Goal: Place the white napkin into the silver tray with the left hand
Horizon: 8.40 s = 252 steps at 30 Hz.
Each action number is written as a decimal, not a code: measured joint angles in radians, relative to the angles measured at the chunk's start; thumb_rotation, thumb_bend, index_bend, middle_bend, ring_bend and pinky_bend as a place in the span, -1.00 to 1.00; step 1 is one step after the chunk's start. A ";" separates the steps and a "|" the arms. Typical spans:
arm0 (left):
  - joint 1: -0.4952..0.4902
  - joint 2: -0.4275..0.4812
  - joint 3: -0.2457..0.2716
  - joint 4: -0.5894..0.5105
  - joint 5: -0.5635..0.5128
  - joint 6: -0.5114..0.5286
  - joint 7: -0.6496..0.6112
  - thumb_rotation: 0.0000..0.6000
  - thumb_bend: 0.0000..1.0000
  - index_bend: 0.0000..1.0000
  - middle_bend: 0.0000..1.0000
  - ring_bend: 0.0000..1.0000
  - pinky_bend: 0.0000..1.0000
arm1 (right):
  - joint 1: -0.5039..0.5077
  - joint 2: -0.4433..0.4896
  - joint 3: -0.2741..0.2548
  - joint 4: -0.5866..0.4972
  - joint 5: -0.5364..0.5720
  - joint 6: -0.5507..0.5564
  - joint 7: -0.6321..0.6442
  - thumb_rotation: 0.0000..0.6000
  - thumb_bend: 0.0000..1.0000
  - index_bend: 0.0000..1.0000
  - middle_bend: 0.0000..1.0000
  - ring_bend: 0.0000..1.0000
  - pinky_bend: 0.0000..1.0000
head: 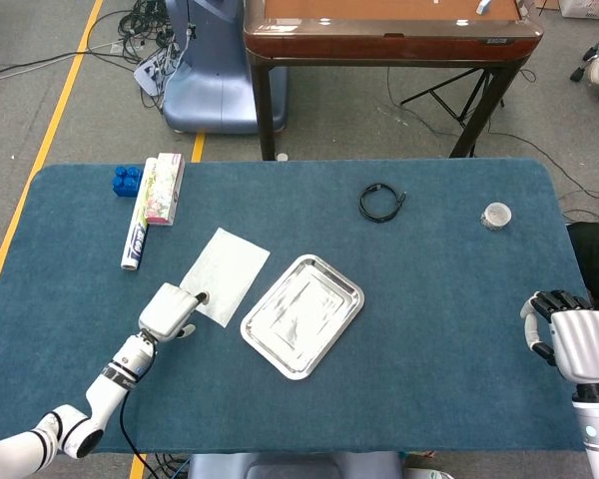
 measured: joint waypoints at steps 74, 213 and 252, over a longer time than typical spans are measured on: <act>-0.026 -0.123 0.017 0.162 -0.072 -0.005 -0.041 1.00 -0.47 -0.14 1.00 1.00 1.00 | -0.003 0.008 0.006 -0.004 0.004 0.003 0.006 1.00 -0.03 0.11 -0.02 -0.26 -0.09; -0.021 -0.001 -0.036 -0.481 -0.181 0.076 0.259 1.00 -0.08 0.26 1.00 1.00 1.00 | -0.011 0.020 0.018 -0.008 0.007 0.020 0.025 1.00 -0.03 0.11 -0.02 -0.26 -0.09; -0.030 -0.048 0.041 -0.460 -0.101 0.016 0.328 1.00 -0.08 0.27 1.00 1.00 1.00 | -0.008 0.019 0.027 0.003 0.032 0.007 0.031 1.00 -0.03 0.11 -0.02 -0.26 -0.09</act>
